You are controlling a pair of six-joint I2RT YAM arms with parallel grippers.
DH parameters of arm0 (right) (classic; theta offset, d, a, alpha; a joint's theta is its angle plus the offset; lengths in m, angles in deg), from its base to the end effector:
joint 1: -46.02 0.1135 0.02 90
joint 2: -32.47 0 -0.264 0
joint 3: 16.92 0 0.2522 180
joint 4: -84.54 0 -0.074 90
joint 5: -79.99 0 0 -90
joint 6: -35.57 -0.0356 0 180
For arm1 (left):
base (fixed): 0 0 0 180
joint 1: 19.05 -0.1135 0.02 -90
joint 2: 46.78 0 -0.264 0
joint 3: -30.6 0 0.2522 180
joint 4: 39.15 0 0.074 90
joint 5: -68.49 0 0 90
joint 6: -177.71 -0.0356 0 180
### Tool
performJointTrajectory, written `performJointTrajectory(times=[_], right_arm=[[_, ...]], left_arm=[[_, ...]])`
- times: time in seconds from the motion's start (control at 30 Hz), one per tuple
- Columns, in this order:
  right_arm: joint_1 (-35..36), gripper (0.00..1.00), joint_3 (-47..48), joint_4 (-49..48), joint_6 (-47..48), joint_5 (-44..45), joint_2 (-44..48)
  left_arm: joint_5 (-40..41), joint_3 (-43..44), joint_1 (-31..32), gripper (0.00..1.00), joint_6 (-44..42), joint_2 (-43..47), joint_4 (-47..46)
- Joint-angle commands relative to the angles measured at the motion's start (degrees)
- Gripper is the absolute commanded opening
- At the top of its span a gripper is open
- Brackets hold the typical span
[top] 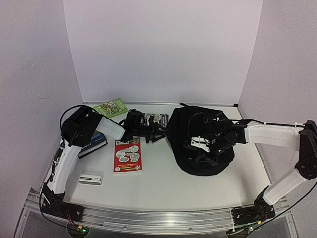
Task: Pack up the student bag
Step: Unzip the student bag at the center of the board.
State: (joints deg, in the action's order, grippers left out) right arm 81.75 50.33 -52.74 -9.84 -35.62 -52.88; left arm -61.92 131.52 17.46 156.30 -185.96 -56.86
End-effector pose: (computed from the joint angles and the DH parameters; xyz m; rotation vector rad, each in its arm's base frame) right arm 0.2265 0.1819 0.2056 -1.7628 1.8546 0.5275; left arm 0.3982 -0.3235 0.0944 -0.0711 2.3524 -1.7651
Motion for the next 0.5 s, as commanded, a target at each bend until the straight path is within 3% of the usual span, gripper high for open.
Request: performJointTrajectory(times=[0.0, 0.07, 0.17, 0.37, 0.47], right_arm=[[0.4, 0.00, 6.9, 1.2, -5.9, -2.6, -2.1], [0.4, 0.00, 9.3, 1.1, -7.7, -3.3, -4.0], [0.5, 0.00, 11.2, 0.5, -9.0, -4.0, -6.0], [1.9, 0.00, 13.6, -0.3, -10.5, -5.1, -9.0], [2.9, 0.00, 14.4, -0.7, -11.2, -5.6, -9.6]], left_arm=[[-0.1, -3.6, -0.3, 0.54, -2.4, 7.4, -0.2], [0.7, -6.7, 0.9, 0.67, -3.7, 10.3, 0.3], [3.0, -11.0, 2.8, 0.75, -5.0, 14.6, 1.7], [5.4, -11.4, 8.5, 0.76, -7.3, 16.8, 7.2], [4.4, -9.7, 10.6, 0.69, -6.2, 15.0, 7.5]])
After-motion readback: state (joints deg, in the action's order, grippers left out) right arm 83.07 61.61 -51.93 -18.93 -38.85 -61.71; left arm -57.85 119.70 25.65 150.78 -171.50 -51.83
